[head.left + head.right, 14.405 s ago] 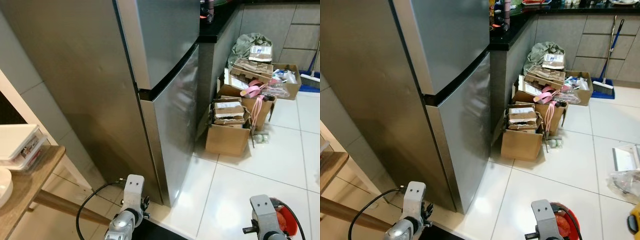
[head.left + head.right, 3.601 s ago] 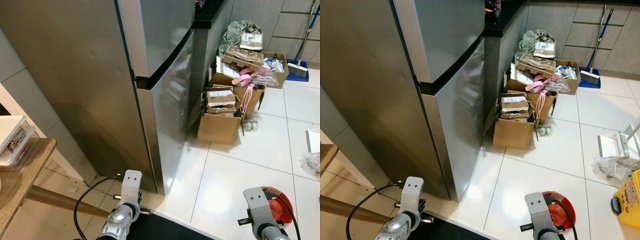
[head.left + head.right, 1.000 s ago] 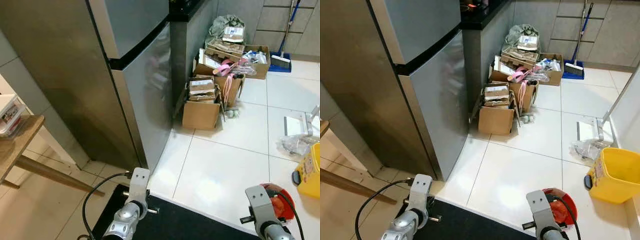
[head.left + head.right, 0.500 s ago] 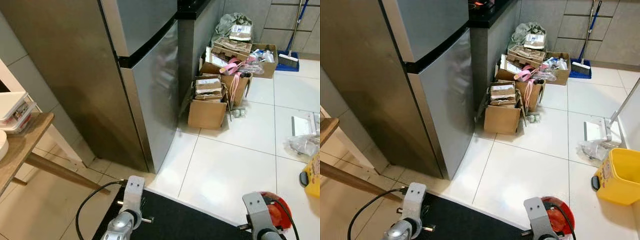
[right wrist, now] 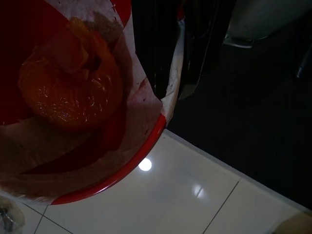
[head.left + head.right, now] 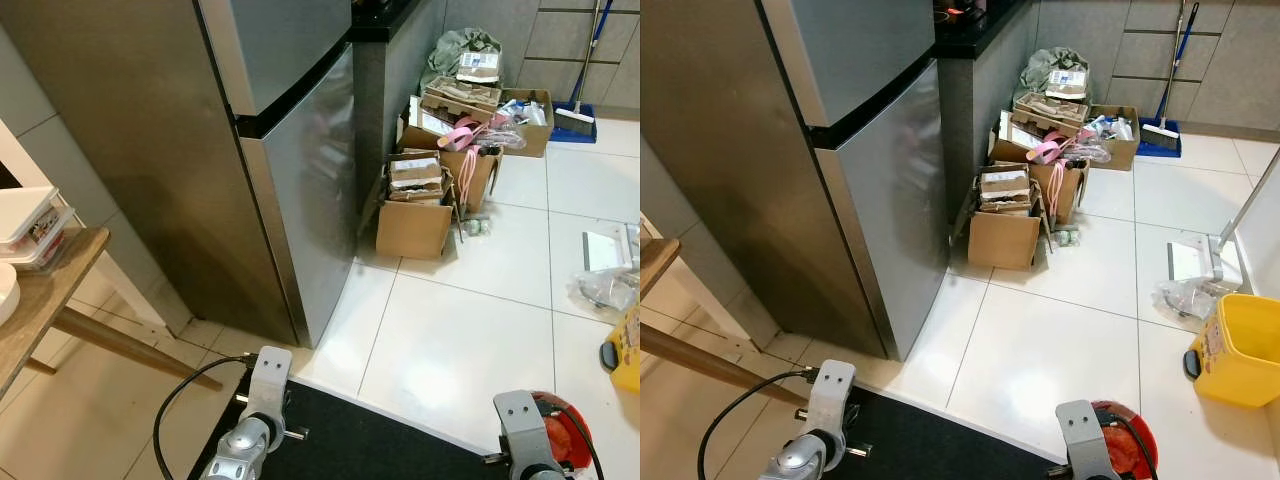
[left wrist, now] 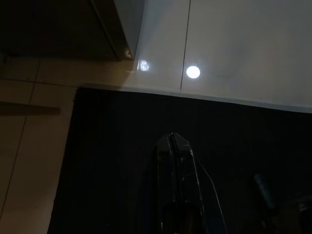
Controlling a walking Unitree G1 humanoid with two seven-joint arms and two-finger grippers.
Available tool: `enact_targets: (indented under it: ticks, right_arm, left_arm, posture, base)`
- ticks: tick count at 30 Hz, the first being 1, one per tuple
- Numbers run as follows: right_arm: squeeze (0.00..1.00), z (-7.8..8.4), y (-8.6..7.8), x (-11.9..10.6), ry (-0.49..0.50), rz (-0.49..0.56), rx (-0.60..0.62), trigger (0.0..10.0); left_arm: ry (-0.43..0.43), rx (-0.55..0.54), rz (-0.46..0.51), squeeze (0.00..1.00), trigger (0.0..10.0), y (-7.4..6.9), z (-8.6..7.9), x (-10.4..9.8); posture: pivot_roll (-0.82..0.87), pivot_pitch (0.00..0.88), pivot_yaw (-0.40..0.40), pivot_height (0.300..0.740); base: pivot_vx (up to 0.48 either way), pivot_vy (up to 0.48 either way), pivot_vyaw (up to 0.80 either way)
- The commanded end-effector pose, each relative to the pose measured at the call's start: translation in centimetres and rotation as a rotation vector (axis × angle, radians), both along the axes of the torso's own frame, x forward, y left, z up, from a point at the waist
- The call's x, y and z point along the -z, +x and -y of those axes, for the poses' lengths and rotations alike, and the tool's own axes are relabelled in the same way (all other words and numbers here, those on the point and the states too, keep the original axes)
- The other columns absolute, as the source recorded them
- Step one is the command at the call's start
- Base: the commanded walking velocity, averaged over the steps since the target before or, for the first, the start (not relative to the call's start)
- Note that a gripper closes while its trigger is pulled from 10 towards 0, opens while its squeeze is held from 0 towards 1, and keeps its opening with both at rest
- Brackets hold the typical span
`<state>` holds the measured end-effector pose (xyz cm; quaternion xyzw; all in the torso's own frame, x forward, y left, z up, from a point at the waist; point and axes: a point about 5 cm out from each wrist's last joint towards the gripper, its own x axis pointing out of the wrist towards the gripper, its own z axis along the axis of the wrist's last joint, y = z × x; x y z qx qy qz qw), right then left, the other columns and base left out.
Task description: Restocking fridge
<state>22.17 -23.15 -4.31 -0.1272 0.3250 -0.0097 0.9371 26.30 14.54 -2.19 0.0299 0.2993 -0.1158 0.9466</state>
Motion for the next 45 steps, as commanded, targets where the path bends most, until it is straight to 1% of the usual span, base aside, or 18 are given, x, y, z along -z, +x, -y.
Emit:
enact_targets:
  ticks: [1, 5, 11, 15, 24, 29, 35, 42, 45]
  right_arm:
    - [0.00, -0.1, -0.2, 0.1, 0.004, 0.004, 0.013, 10.0]
    - [0.00, -0.2, 0.3, -0.2, 0.005, 0.017, 0.009, 10.0]
    - [0.00, -0.1, 0.4, -0.3, 0.005, 0.020, 0.006, 10.0]
    - [0.00, -0.2, 0.2, -0.1, 0.006, 0.006, 0.006, 10.0]
    - [0.00, -0.2, 0.3, -0.2, 0.013, 0.013, 0.019, 10.0]
    - [0.00, 0.2, 0.3, -0.3, 0.011, 0.020, 0.031, 10.0]
    - [0.00, 0.3, 0.0, -0.2, 0.019, 0.021, 0.048, 10.0]
    - [0.00, -0.1, -0.1, 0.0, 0.017, 0.018, 0.023, 10.0]
    - [0.00, -0.4, 0.6, -0.5, 0.030, 0.045, 0.004, 10.0]
  left_arm:
    - [0.012, 0.001, -0.014, 0.00, 10.0, -0.3, -0.1, 0.3]
    - [0.012, -0.002, -0.010, 0.00, 10.0, 0.1, -0.1, 0.1]
    - [0.014, 0.004, -0.006, 0.00, 10.0, 0.1, 0.1, 0.0]
    - [0.016, 0.002, -0.005, 0.00, 10.0, 0.2, 0.0, 0.0]
    - [0.017, 0.010, 0.004, 0.00, 10.0, 0.5, 0.1, -0.2]
    - [0.015, 0.025, 0.008, 0.00, 10.0, 0.6, 0.4, -0.3]
    - [0.018, 0.030, 0.008, 0.00, 10.0, 0.6, 0.3, -0.3]
    - [0.023, 0.027, 0.017, 0.00, 10.0, 0.6, 0.1, -0.4]
    - [0.030, 0.024, 0.027, 0.00, 10.0, 0.8, 0.1, -0.5]
  posture:
    - [-0.09, 0.098, 0.079, 0.740]
    - [-0.10, 0.109, 0.081, 0.740]
    - [-0.10, 0.105, 0.080, 0.740]
    - [-0.09, 0.104, 0.080, 0.740]
    - [-0.10, 0.099, 0.089, 0.740]
    - [-0.11, 0.108, 0.097, 0.740]
    - [-0.10, 0.105, 0.096, 0.740]
    - [-0.10, 0.100, 0.095, 0.740]
    - [-0.09, 0.102, 0.092, 0.740]
  base:
    - [0.000, 0.000, 0.00]
    - [0.000, 0.000, 0.00]
    - [0.000, 0.000, 0.00]
    - [0.000, 0.000, -0.79]
    - [0.000, 0.000, -0.79]
    - [0.000, 0.000, -0.79]
    - [0.000, 0.000, -0.74]
    - [0.000, 0.000, 0.00]
    - [0.000, 0.000, 0.00]
